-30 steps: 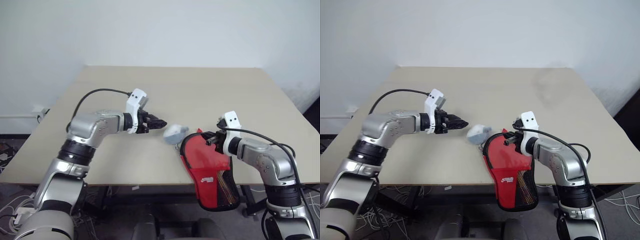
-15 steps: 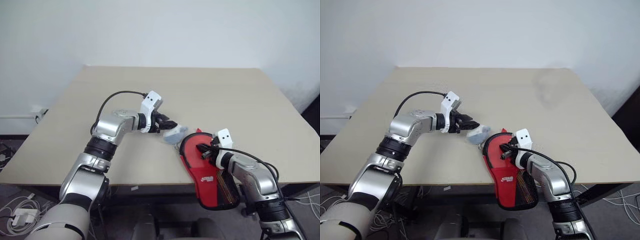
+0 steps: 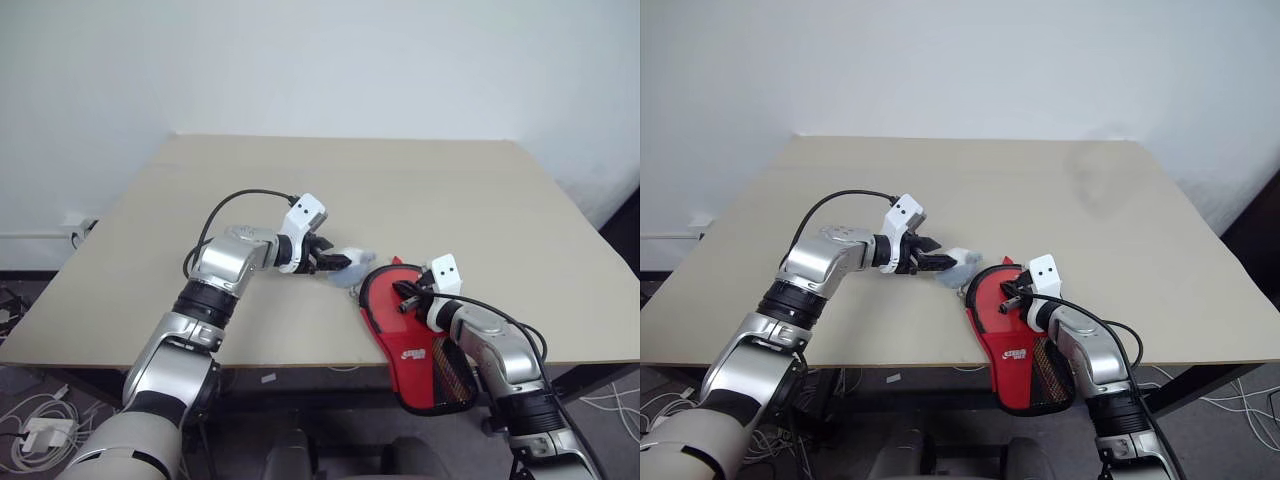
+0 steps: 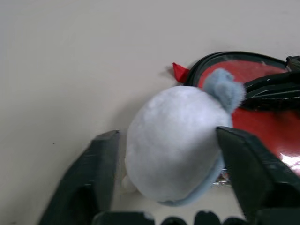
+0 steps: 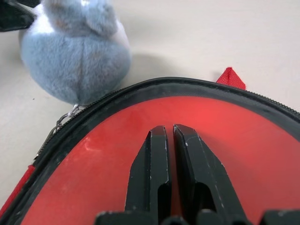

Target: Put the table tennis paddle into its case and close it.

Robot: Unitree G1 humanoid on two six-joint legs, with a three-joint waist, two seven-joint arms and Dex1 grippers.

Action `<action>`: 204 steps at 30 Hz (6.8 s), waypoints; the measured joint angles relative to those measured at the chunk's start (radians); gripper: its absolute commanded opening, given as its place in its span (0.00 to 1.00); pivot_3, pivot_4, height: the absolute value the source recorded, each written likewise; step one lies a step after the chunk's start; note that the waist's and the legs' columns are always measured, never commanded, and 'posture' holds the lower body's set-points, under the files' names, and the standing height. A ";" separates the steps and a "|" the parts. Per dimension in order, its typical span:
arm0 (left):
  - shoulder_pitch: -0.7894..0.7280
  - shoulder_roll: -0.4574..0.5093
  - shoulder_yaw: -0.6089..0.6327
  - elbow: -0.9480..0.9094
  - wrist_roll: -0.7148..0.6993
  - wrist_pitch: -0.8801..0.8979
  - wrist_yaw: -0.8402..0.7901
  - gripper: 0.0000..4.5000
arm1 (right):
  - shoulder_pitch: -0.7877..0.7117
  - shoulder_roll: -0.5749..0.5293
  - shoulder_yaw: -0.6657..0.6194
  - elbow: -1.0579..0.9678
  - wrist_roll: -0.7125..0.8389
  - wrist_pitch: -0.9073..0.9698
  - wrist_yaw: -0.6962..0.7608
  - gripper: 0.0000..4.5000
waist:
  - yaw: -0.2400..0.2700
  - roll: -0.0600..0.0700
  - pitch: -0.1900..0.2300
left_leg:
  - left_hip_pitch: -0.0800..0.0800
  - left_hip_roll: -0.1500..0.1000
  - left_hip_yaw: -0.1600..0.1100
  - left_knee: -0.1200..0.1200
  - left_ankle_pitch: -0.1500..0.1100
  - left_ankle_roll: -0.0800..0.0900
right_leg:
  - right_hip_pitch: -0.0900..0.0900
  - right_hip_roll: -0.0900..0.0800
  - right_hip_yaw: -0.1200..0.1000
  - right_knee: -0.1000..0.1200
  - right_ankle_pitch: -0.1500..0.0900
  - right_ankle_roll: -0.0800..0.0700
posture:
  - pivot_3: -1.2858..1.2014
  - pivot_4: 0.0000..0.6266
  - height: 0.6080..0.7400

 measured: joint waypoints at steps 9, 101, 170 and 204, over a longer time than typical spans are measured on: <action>-0.003 -0.029 -0.011 0.064 0.072 -0.077 -0.064 0.99 | -0.004 0.001 0.003 0.009 -0.027 0.005 0.000 0.06 | 0.000 -0.002 -0.001 | 0.000 0.000 0.000 0.000 0.000 0.000 | 0.000 0.000 0.000 0.000 0.000 0.000 | 0.52 0.00 1.00; -0.455 -0.482 0.304 0.838 0.267 -0.545 0.031 0.62 | 0.016 -0.024 0.051 -0.090 -0.103 0.115 0.026 0.06 | -0.001 -0.004 -0.003 | 0.001 -0.001 -0.003 0.002 0.000 0.000 | 0.003 0.000 -0.002 -0.001 -0.002 0.004 | 0.52 0.00 1.00; -0.383 -0.480 0.288 0.896 0.360 -0.615 0.246 0.36 | -0.044 0.006 -0.082 -0.058 0.004 0.199 -0.108 0.06 | 0.001 0.000 0.001 | -0.003 -0.001 -0.002 0.005 0.000 0.002 | 0.001 0.000 0.000 0.001 -0.002 0.008 | 0.52 0.00 1.00; 0.167 -0.282 0.108 -0.005 0.332 -0.328 -0.142 0.84 | -0.247 0.046 -0.202 -0.008 0.014 0.169 -0.195 0.06 | 0.001 0.002 0.000 | -0.003 -0.001 -0.001 0.006 0.000 0.002 | 0.004 0.000 0.000 0.002 0.001 0.003 | 0.52 0.00 1.00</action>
